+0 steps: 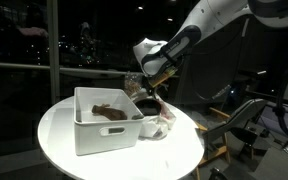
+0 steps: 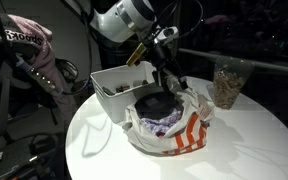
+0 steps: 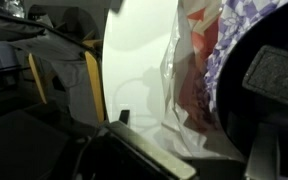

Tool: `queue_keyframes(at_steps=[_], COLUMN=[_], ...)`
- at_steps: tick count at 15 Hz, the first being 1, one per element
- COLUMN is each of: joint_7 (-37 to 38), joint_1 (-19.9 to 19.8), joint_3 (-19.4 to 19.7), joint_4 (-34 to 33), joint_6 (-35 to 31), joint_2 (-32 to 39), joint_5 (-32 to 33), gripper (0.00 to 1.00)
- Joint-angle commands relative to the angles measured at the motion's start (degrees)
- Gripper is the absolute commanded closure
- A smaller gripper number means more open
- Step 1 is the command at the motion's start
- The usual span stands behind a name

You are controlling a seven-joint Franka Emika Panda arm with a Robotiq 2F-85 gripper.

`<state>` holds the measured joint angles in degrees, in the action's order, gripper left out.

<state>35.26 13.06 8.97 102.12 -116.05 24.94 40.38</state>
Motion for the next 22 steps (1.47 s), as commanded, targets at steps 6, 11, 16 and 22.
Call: queue_keyframes(at_steps=[6,11,16,22], joint_7=[-0.6,-4.7,-15.5,-26.0], joint_1=[0.4,3.3,2.2,-0.1], joint_3=[-11.7,-12.8,-12.3,-11.6], joint_4=[-0.2,-4.3,-11.2,-19.5], joint_6=[-13.9,-19.5,-25.2,-23.9], joint_2=[-4.0,2.3,11.5,21.4], joint_5=[-6.2,-8.4,-13.4,-21.5], gripper=[0.0,0.0,0.0,0.0])
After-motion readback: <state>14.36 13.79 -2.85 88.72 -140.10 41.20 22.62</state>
